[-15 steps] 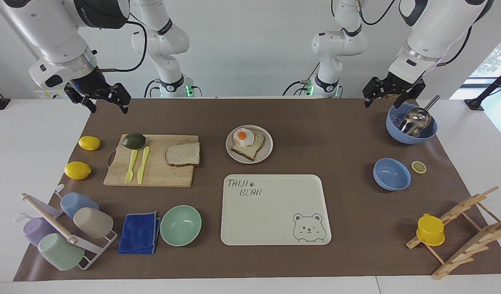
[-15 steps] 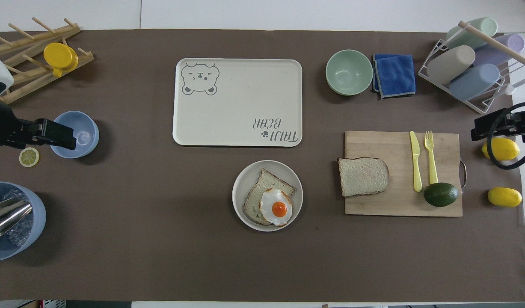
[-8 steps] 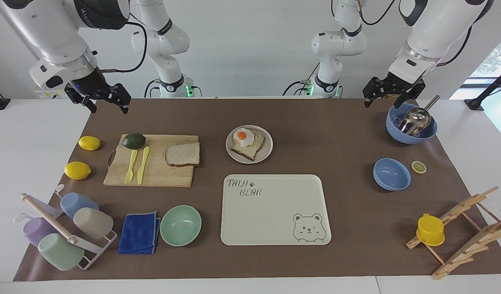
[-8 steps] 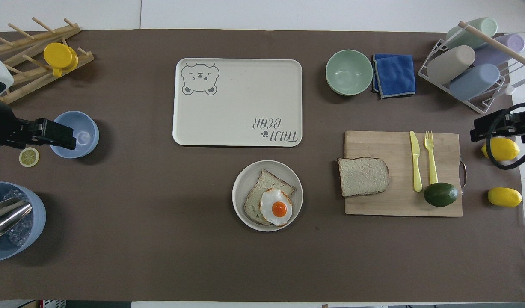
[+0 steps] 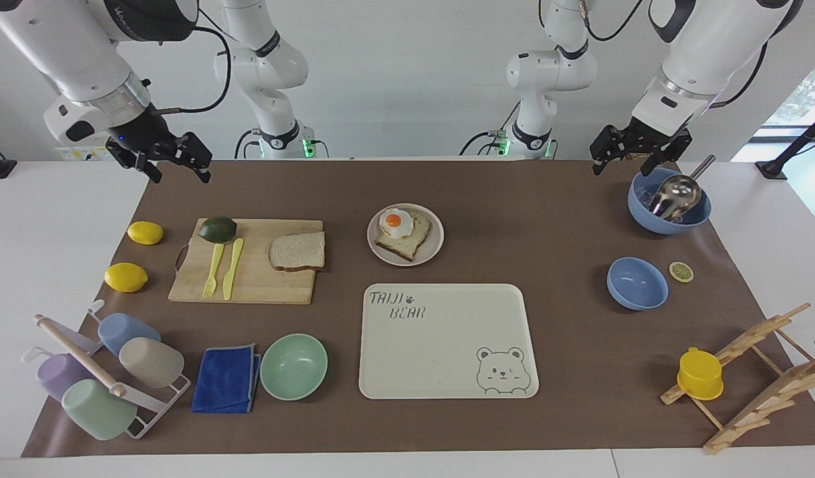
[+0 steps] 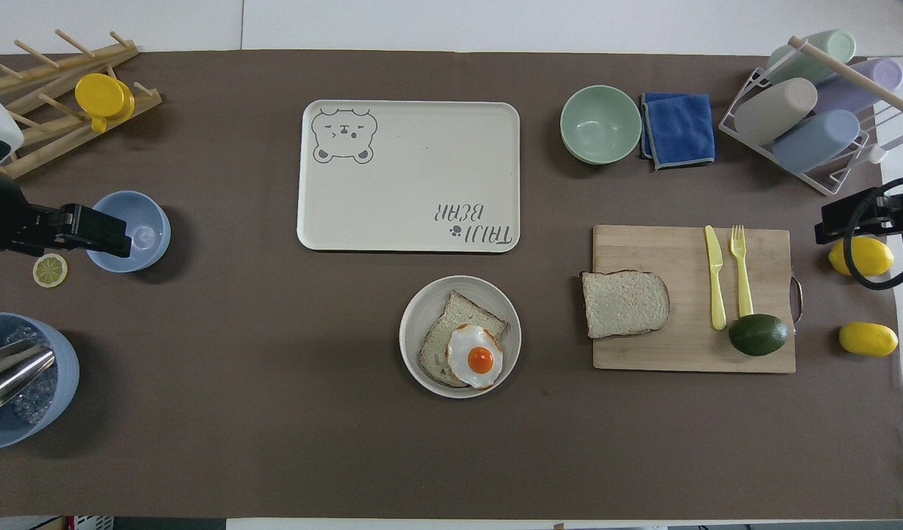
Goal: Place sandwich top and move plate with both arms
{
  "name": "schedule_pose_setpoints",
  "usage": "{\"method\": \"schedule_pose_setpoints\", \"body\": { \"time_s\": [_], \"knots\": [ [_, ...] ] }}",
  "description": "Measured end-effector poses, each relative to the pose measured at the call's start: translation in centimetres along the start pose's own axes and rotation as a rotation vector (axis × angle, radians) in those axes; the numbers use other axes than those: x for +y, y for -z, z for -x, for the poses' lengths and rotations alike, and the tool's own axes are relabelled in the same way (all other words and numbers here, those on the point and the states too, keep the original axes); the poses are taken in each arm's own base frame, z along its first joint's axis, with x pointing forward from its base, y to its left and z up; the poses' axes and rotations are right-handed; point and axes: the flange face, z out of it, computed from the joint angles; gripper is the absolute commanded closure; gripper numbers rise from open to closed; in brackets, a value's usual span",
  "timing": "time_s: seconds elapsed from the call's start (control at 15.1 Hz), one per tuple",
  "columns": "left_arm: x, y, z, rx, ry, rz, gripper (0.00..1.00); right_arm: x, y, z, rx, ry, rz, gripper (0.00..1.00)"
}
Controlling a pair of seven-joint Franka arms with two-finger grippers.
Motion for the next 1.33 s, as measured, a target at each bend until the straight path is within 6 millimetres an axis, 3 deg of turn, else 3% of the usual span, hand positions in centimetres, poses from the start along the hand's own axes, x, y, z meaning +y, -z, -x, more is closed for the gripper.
{"method": "schedule_pose_setpoints", "body": {
  "time_s": [0.13,0.27,0.4,0.66,0.73,0.93,1.06,1.33],
  "knots": [
    [0.0,0.0,0.0,0.0,0.0,0.0,0.0,-1.8,-0.6,-0.1,0.022,-0.031,-0.018,0.0],
    [0.0,0.0,0.0,0.0,0.0,0.0,0.0,-4.9,-2.7,-0.1,0.053,-0.027,-0.023,0.0],
    [0.0,0.0,0.0,0.0,0.0,0.0,0.0,-8.5,-6.1,0.7,0.047,-0.001,-0.017,0.0],
    [0.0,0.0,0.0,0.0,0.0,0.0,0.0,-18.3,-13.1,4.3,0.013,0.071,0.16,0.0],
    [0.0,0.0,0.0,0.0,0.0,0.0,0.0,-20.0,-14.6,4.8,0.007,0.077,0.186,0.0],
    [0.0,0.0,0.0,0.0,0.0,0.0,0.0,-21.9,-19.5,4.1,-0.001,0.103,0.233,0.0],
    [0.0,0.0,0.0,0.0,0.0,0.0,0.0,-22.4,-23.7,3.7,0.037,0.138,0.352,0.0],
    [0.0,0.0,0.0,0.0,0.0,0.0,0.0,-23.9,-30.5,5.4,0.027,0.164,0.519,0.0]
  ]
}}
